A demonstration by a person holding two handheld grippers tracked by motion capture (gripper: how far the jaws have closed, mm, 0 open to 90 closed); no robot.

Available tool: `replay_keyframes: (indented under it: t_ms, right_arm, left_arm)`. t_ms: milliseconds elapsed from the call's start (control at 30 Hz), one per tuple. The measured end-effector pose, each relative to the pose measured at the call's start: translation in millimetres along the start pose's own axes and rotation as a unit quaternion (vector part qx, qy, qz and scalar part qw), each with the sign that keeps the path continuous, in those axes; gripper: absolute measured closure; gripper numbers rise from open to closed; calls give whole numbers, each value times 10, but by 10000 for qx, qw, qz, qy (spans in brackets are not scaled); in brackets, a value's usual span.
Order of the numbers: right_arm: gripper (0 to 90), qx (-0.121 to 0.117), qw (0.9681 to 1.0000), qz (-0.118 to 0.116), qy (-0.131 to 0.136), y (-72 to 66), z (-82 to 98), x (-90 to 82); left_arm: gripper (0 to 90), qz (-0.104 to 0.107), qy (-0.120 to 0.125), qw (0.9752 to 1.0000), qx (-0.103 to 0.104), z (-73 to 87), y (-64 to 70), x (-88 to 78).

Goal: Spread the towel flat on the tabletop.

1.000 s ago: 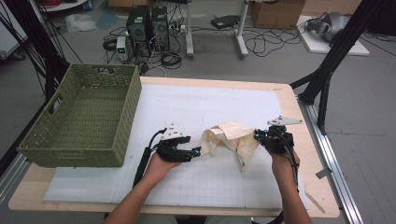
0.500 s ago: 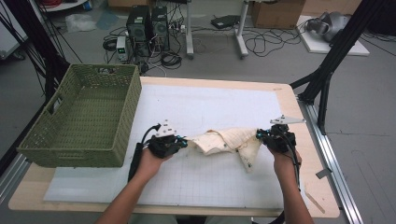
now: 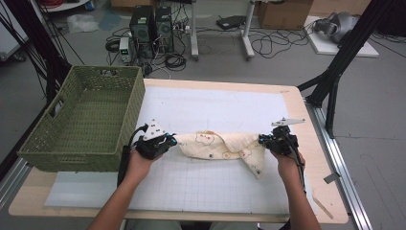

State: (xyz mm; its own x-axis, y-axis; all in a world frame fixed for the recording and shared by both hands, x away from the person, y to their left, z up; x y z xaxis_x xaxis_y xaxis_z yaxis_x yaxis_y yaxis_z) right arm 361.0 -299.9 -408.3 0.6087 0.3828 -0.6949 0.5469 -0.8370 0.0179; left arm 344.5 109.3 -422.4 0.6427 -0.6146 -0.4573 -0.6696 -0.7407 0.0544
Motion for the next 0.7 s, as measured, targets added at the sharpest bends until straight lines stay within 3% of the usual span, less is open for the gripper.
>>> replay_keyframes:
  t_ms: [100, 167, 200, 233, 333, 367, 400, 433, 467, 500, 533, 567, 600, 633, 667, 700]
  right_arm:
    - [820, -61, 10000, 37, -48, 29, -8, 84]
    - [693, -129, 9998, 96, -109, 50, -3, 154]
    - [573, -125, 9999, 116, -4, 42, -10, 150]
    - [573, -125, 9999, 116, -4, 42, -10, 150]
    - [495, -446, 9975, -10, 550, -56, -67, 1]
    - [495, -446, 9975, -10, 550, -56, -67, 1]
    - [458, -745, 9944, -234, 708, -152, -100, -16]
    - [446, -900, 9926, -347, 735, -214, -122, 6]
    - [446, -900, 9926, -347, 735, -214, -122, 6]
    - [421, -1219, 9882, -539, 755, -365, -172, 90]
    - [421, -1219, 9882, -539, 755, -365, -172, 90]
    - [414, -1382, 9859, -607, 723, -452, -194, 145]
    - [389, -1703, 9815, -629, 606, -605, -228, 289]
    - [389, -1703, 9815, -629, 606, -605, -228, 289]
    - [395, -1638, 9833, -703, 372, -698, -249, 448]
    - [395, -1638, 9833, -703, 372, -698, -249, 448]
  left_arm:
    - [870, -138, -55, 9999, -33, 6, -28, 105]
    - [869, -168, -47, 9998, -91, 11, -41, 151]
    - [869, -167, -68, 9998, -82, 13, -51, 163]
    - [869, -201, -76, 9997, -101, 16, -58, 169]
    - [869, -210, -63, 9996, -191, 23, -92, 172]
    - [869, -210, -63, 9996, -191, 23, -92, 172]
    - [869, -207, -53, 9996, -183, 22, -95, 166]
    - [869, -207, -53, 9996, -183, 22, -95, 166]
    - [869, -207, -40, 9996, -199, 19, -94, 165]
    - [869, -207, -34, 9996, -204, 18, -94, 159]
    - [869, -207, -34, 9996, -204, 18, -94, 159]
    - [869, -211, -40, 9996, -204, 16, -97, 154]
    - [869, -205, -25, 9995, -231, 16, -98, 150]
    - [869, -193, -29, 9995, -239, 16, -102, 144]
    - [869, -193, -22, 9995, -257, 15, -107, 140]
    - [869, -178, -13, 9994, -289, 16, -111, 138]
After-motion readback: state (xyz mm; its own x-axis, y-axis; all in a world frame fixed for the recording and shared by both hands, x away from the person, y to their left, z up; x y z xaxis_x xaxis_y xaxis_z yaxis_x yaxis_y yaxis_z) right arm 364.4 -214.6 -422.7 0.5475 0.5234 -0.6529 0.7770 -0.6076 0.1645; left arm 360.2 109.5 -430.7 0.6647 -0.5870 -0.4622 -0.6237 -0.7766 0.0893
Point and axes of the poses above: each handheld gripper's, and its own axes: x roughly forward along the jaws, z roughly out of its underside, y roughly to its right, the point moved 1 cm from there along x, roughly forward along the jaws, and after that the axes turned 5 degrees about -x, right-handed, at the moved point
